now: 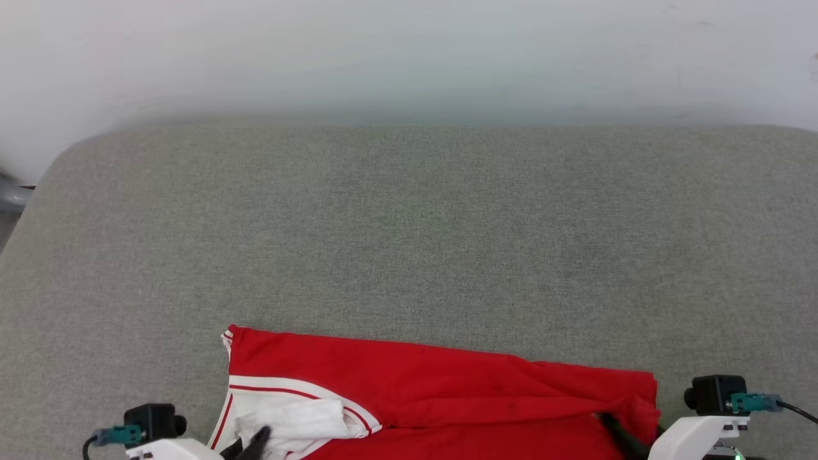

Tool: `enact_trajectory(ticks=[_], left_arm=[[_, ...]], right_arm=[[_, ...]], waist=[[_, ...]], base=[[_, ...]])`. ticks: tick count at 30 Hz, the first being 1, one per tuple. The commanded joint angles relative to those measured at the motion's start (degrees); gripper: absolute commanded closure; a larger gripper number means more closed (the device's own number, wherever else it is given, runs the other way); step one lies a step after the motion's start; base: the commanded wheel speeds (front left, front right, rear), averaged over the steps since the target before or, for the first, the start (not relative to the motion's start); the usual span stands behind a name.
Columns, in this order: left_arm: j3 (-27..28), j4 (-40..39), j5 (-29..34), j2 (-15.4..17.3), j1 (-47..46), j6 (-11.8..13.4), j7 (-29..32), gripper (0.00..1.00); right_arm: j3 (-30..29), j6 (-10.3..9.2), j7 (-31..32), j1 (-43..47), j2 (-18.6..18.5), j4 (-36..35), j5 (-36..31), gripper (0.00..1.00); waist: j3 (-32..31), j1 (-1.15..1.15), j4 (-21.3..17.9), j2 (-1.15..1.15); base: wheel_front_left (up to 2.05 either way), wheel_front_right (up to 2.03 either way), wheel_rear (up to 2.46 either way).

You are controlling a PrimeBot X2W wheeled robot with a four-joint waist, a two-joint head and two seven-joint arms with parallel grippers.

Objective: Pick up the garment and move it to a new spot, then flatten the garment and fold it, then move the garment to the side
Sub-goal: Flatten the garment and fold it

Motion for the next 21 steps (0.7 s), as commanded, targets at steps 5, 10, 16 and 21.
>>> enact_trajectory(ticks=[5,10,16,21], left_arm=[[1.65,-1.08,1.80,-0.77,-1.93,-1.57,-5.71,0.00],[2.97,-4.55,6.67,0.04,-3.01,-0.17,-12.78,0.00],[4.59,-9.31,13.87,0.67,-4.09,4.93,-20.48,0.00],[5.90,-13.61,19.58,-0.97,-4.20,10.00,-23.72,0.00]], right_arm=[[-0.59,-0.12,-2.41,0.80,-0.58,-2.28,0.36,0.00],[-2.79,-0.11,-0.57,2.64,-2.23,-7.32,0.39,0.00],[-8.18,-0.11,6.59,4.92,-4.27,-12.84,-0.49,0.00],[-9.55,-0.11,13.50,5.70,-4.93,-16.10,-1.42,0.00]], waist=[[-1.28,0.00,-0.26,0.00],[-1.89,0.00,-0.44,0.00],[-1.97,0.00,-0.25,0.00],[-0.71,0.00,0.86,0.00]], base=[[0.00,0.00,0.00],[0.00,0.00,0.00],[0.00,0.00,0.00],[0.00,0.00,0.00]])
